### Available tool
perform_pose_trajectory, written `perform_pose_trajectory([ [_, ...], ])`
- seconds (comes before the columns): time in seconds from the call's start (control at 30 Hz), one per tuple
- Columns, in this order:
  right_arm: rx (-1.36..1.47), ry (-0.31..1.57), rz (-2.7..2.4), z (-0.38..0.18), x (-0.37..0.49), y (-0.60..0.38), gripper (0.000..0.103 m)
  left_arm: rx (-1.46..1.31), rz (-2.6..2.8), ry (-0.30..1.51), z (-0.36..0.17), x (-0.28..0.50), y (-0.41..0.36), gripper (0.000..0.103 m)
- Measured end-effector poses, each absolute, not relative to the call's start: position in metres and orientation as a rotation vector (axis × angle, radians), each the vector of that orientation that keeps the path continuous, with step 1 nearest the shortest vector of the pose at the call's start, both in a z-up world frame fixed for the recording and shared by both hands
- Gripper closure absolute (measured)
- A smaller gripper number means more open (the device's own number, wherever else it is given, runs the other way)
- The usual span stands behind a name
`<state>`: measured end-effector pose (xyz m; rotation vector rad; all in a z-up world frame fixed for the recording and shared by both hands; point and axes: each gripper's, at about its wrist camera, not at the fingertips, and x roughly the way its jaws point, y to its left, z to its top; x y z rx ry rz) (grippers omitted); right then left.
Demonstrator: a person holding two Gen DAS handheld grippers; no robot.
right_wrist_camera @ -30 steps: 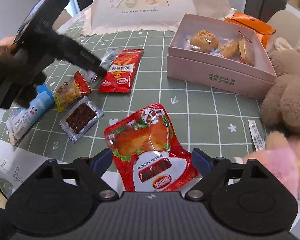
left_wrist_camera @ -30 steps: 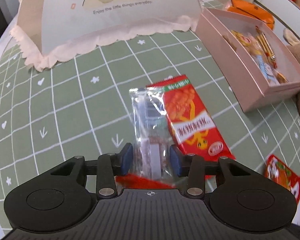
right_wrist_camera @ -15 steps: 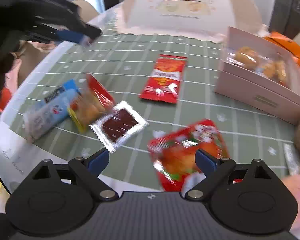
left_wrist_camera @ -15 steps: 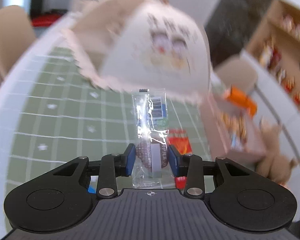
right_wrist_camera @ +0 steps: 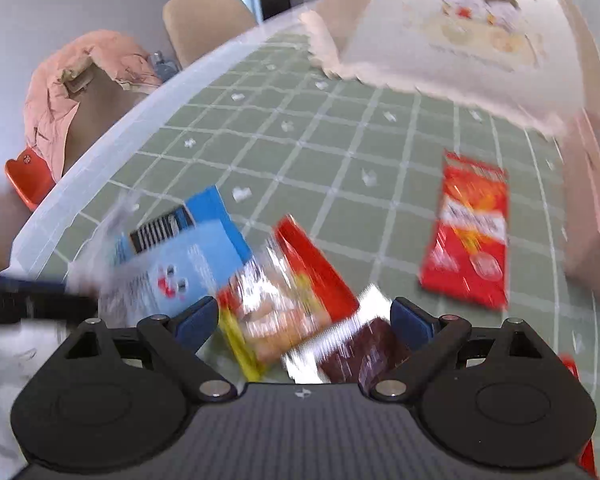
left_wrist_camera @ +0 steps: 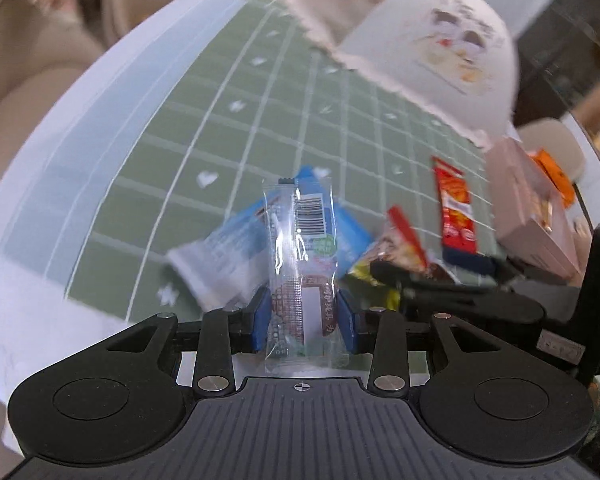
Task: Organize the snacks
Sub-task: 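Release the red spicy packet onto the table with the right tool, then grasp the yellow cartoon snack packet with the right tool while the left tool holds the clear packet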
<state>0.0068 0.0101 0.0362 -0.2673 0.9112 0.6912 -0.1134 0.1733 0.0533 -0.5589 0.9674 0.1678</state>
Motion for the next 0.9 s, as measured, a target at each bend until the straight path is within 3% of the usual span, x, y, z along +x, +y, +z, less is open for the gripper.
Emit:
perform_pose_trajectory([
  [0.33, -0.368, 0.930, 0.645, 0.033, -0.012, -0.043, 0.010, -0.493, -0.003, 1.022, 0.043, -0.098, 0.126, 0.063],
  [0.77, -0.147, 0.971, 0.551, 0.052, -0.005, -0.090, 0.010, -0.347, -0.038, 1.097, 0.022, -0.084, 0.089, 0.062],
  [0.83, -0.139, 0.982, 0.559, 0.049, 0.000, -0.085, 0.015, -0.326, -0.042, 1.095, 0.022, -0.083, 0.087, 0.062],
  [0.9, -0.152, 0.995, 0.576, 0.045, 0.003, -0.076, 0.034, -0.316, -0.040, 1.093, 0.022, -0.084, 0.085, 0.062],
])
